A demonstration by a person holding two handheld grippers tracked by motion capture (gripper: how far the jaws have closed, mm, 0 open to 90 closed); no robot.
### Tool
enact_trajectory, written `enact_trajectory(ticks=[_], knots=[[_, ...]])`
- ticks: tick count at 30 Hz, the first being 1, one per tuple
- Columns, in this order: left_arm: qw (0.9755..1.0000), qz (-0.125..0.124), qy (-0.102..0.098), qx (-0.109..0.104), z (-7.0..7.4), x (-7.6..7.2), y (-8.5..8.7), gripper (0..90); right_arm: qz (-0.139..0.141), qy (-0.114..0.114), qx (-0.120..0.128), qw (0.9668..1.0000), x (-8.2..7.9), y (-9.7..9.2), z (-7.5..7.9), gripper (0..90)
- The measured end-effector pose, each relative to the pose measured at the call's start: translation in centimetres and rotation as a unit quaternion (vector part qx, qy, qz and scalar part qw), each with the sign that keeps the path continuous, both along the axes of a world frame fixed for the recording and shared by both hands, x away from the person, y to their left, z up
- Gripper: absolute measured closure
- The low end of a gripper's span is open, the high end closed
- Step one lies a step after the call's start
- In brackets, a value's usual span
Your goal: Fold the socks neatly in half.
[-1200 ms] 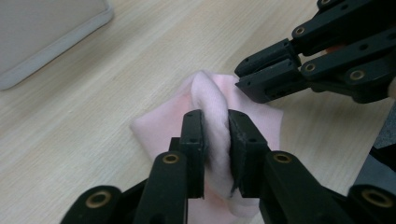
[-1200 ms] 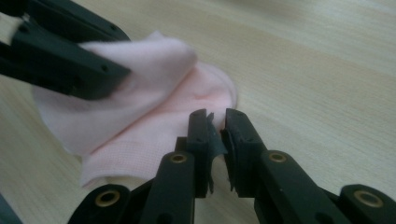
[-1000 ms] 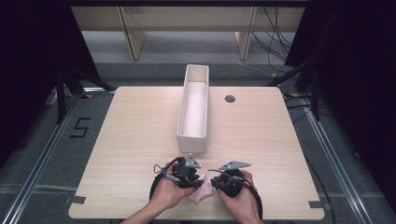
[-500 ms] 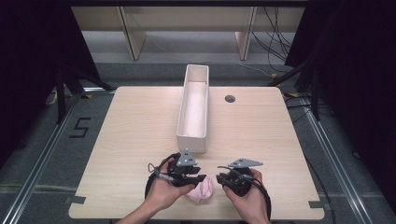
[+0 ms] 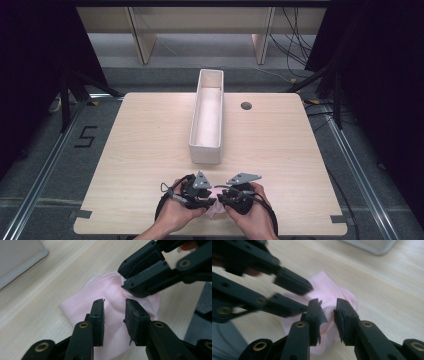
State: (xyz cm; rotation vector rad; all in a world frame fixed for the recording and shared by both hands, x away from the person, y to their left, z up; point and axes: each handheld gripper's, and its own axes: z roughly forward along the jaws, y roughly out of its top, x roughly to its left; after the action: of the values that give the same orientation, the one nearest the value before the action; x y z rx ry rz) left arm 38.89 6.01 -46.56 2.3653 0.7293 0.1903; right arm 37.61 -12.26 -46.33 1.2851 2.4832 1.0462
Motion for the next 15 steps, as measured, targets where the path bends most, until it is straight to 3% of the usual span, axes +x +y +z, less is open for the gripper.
enact_trajectory(ticks=[4, 5, 6, 8, 9, 15], knots=[[0.9999, 0.012, 0.005, 0.001, -0.8, -0.2, 0.1, 67.0, -0.016, 0.023, -0.011, 0.9995, 0.3, -0.3, -1.0, 74.6], [0.9999, 0.012, 0.007, 0.003, -0.9, -0.1, 0.2, 67.1, -0.025, 0.04, -0.009, 0.9989, 0.1, -0.3, -1.0, 74.9], [0.9999, 0.014, 0.006, 0.002, -1.1, -0.1, 0.3, 67.1, -0.017, 0.033, -0.011, 0.9993, 0.3, -0.5, -1.3, 74.9], [0.9998, 0.016, 0.009, 0.001, -1.1, 0.0, 0.3, 67.2, -0.024, 0.046, -0.003, 0.9986, 0.2, -0.5, -1.5, 75.0], [0.9998, 0.018, 0.008, -0.001, -1.2, 0.0, 0.3, 67.2, -0.016, 0.039, -0.008, 0.9991, 0.4, -0.8, -1.6, 75.0], [0.9997, 0.021, 0.011, 0.003, -1.3, 0.1, 0.5, 66.7, -0.021, 0.044, -0.011, 0.9987, 0.4, -0.7, -1.7, 74.9]])
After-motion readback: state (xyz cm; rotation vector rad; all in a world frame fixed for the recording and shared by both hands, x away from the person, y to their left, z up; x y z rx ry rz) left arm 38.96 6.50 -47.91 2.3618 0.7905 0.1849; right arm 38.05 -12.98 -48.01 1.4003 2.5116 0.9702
